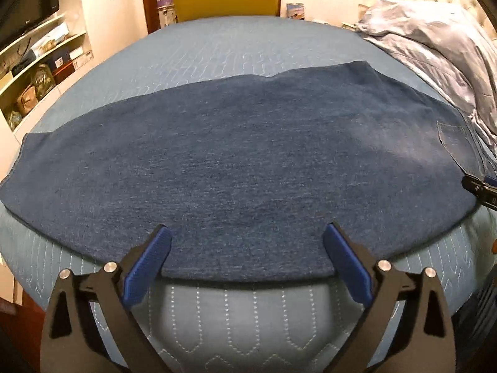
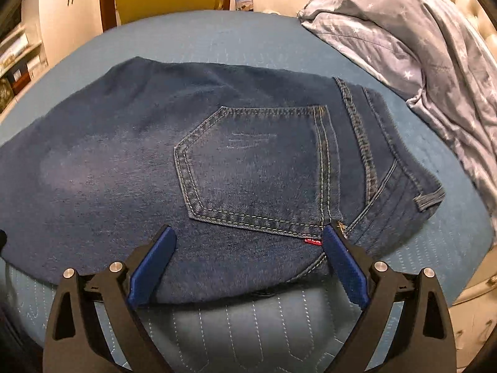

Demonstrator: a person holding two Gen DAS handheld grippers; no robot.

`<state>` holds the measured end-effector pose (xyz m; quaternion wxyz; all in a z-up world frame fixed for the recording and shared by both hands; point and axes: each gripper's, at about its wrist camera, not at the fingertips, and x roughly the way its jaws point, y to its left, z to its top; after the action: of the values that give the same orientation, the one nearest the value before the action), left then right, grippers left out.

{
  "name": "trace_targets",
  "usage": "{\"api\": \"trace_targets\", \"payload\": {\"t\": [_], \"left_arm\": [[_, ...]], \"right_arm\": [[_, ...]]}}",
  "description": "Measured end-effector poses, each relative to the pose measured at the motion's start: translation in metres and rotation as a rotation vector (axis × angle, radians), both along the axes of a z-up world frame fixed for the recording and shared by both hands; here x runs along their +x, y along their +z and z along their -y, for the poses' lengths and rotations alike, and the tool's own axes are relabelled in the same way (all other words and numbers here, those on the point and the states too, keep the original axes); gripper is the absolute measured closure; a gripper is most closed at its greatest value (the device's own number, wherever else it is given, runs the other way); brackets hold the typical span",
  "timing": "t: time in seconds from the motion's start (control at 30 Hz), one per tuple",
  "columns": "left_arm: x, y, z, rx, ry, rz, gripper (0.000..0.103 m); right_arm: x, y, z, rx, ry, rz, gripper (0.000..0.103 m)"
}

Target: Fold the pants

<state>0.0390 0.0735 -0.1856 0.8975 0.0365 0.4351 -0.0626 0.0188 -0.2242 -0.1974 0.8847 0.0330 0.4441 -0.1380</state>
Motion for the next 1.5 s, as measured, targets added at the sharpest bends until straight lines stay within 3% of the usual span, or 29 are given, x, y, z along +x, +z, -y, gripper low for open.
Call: {"api": "trace_targets", "payload": {"t": [0.07,0.13,0.23,0.3,0.37,0.43,0.57,0.67,1.0,1.27,1.37,1.43,1.47,1.5], "left_arm": [[0.000,0.017,-0.007,0.037,0.031,0.063,0.005],[0.011,0.041,-0.016,0.003,-0.003,0.126,0.006],[0.049,0.063,-0.018,0.051,-0.064,0.157,0.015],[0.074,0.063,-0.014,0.049,-0.111,0.142,0.021],[0.100,0.057,-0.010,0.017,-0.155,0.105,0.037],[0.129,0.043,-0.008,-0.021,-0.175,0.056,0.037],[0.155,0.020,-0.002,-0.004,-0.191,-0.007,0.037],[0.163,0.011,-0.027,0.033,-0.133,-0.011,0.037],[0.185,0.005,-0.185,0.128,0.133,-0.029,0.028],[0.182,0.004,-0.329,0.042,0.367,-0.084,0.026],[0.175,0.010,-0.364,0.090,0.418,-0.090,0.026],[0.174,0.018,-0.380,0.129,0.504,-0.082,0.027],[0.170,0.024,-0.388,0.113,0.540,-0.068,0.029],[0.162,0.030,-0.395,0.043,0.573,-0.062,0.029]], "right_arm": [[-0.002,-0.001,0.002,0.010,0.005,0.009,0.011],[-0.002,-0.003,0.001,-0.011,0.015,0.004,0.010],[0.001,-0.005,-0.002,-0.045,-0.010,-0.003,0.004],[0.001,-0.007,0.003,-0.008,-0.043,-0.009,0.004],[0.001,-0.007,0.006,0.016,-0.050,-0.010,0.004],[0.001,-0.006,0.005,0.010,-0.045,-0.016,0.004],[0.003,-0.004,0.006,0.013,-0.043,-0.024,0.004],[0.004,-0.003,0.006,0.014,-0.040,-0.028,0.004],[0.005,-0.004,0.006,0.010,-0.045,-0.032,0.004],[0.006,-0.003,0.004,0.005,-0.049,-0.036,0.004],[0.006,-0.003,0.004,0.004,-0.053,-0.039,0.004],[0.006,-0.003,0.004,0.004,-0.052,-0.039,0.004],[0.006,-0.003,0.004,0.004,-0.052,-0.038,0.004],[0.006,-0.003,0.004,0.004,-0.052,-0.038,0.004]]}}
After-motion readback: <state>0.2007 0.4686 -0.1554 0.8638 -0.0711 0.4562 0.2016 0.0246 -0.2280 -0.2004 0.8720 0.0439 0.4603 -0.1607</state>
